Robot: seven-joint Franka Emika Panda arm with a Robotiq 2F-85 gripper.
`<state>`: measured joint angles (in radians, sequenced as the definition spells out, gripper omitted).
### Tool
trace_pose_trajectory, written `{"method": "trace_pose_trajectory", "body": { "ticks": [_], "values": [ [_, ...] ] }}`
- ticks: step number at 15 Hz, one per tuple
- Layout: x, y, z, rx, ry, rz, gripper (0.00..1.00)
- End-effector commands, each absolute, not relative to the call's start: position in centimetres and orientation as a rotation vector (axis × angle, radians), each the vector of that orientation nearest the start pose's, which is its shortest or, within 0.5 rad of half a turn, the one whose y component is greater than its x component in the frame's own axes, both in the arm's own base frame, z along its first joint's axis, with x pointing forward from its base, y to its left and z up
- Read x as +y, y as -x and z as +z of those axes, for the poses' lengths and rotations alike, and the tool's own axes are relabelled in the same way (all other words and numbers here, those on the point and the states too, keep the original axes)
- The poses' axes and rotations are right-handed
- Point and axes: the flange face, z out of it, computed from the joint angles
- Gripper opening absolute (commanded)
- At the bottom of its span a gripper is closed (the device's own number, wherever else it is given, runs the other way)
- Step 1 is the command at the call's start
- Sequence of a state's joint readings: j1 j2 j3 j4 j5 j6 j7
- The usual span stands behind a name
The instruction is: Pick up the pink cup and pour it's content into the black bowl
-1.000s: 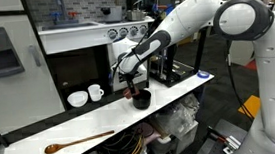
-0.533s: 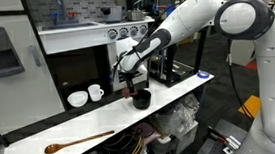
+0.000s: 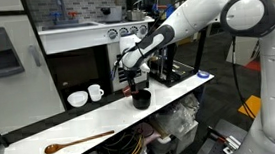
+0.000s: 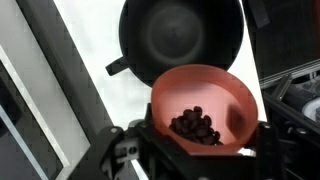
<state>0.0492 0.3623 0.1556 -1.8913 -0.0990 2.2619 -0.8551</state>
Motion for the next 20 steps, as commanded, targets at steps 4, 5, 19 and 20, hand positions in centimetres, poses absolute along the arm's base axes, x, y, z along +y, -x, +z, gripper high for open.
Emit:
{"method": "trace_pose_trajectory", "body": {
  "ticks": [4,5,19,20],
  "values": [
    [12.01,-61.56,31.74,-1.671,2.689,-0.006,0.73],
    [12.01,-61.55,31.72,-1.671,2.689,-0.005,0.73],
    [11.87,-61.67,31.84,-1.673,2.698,-0.021,0.48],
    [11.79,-61.68,31.85,-1.67,2.699,-0.024,0.48]
  ]
}}
